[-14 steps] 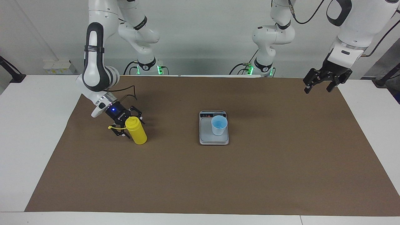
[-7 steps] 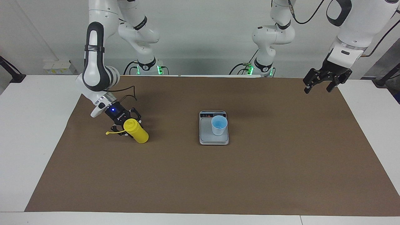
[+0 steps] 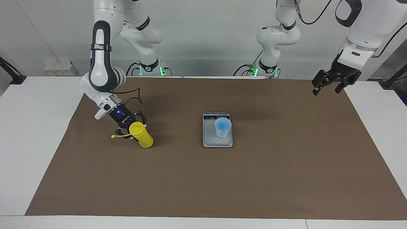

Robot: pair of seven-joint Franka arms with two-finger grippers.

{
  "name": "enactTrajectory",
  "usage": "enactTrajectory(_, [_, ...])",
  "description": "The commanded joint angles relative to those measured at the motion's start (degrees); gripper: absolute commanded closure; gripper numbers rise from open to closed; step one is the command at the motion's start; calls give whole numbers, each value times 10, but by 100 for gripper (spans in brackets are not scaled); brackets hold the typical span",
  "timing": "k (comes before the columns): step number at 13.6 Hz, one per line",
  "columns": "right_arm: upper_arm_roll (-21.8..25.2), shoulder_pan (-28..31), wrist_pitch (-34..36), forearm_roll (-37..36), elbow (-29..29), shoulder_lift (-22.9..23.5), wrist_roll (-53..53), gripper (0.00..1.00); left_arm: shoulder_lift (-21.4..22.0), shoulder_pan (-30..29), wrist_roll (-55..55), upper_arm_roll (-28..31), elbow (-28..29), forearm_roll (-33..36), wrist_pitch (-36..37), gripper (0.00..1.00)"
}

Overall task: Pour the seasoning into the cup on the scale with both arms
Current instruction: 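Grasp the yellow bottle with the right gripper, then lift the yellow bottle with the right gripper toward the cup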

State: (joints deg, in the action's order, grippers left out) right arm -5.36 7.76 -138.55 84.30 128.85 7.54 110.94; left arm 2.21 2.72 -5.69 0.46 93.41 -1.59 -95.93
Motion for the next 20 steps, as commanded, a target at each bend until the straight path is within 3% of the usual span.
enactTrajectory(1, [-2,-29,-30,-19,-13,-23,-49,100,14,4,0,5,14,-3,-1,0])
enactTrajectory(4, [-2,-48,-38,-109,-39,-29,-146,100,14,4,0,5,14,-3,-1,0])
enactTrajectory(8, [-8,-59,-35,-298,-84,-25,-298,100,14,4,0,5,14,-3,-1,0])
enactTrajectory(16, [-7,-167,-13,-629,-153,-18,-583,100,14,4,0,5,13,-3,-1,0])
enactTrajectory(20, [-9,-225,50,-801,-176,-30,-693,100,14,4,0,5,14,-3,-1,0])
